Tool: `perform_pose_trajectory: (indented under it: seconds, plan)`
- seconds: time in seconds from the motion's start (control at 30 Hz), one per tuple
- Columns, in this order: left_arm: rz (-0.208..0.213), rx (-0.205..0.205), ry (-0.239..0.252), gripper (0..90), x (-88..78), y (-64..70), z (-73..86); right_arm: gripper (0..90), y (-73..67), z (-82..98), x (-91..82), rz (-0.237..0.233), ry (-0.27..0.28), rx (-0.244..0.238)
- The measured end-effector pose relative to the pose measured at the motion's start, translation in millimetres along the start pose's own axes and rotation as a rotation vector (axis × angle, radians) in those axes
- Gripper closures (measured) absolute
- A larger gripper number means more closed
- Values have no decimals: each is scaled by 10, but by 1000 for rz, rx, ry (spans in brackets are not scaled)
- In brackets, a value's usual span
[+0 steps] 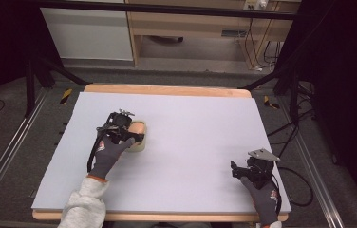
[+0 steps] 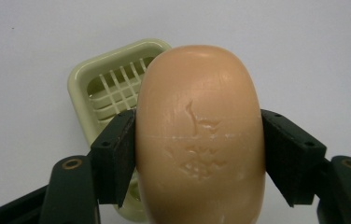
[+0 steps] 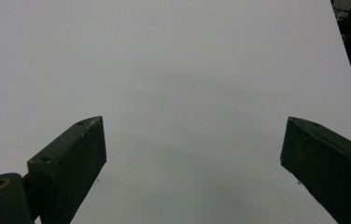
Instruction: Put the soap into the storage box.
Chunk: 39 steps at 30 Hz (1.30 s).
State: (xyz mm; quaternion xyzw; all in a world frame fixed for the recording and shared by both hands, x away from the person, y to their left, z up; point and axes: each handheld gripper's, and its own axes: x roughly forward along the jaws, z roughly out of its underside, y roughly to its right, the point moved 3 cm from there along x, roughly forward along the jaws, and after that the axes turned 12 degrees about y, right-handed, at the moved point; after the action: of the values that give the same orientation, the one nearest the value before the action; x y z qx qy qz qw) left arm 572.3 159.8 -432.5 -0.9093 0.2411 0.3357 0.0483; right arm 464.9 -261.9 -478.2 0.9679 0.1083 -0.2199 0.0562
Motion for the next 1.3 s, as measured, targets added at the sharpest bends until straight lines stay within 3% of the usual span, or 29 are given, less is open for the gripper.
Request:
perform_pose_trajectory:
  seconds: [0.17,0.67,1.3]
  plan:
    - [-14,-22,1,317,64,-70,-4,74,-4,0,4,1,-4,-1]
    - [-54,-37,-8,317,167,-181,-13,74,-11,3,8,-1,-7,0]
    - [-73,-41,-47,317,299,-194,92,73,-14,4,11,-3,-6,-4]
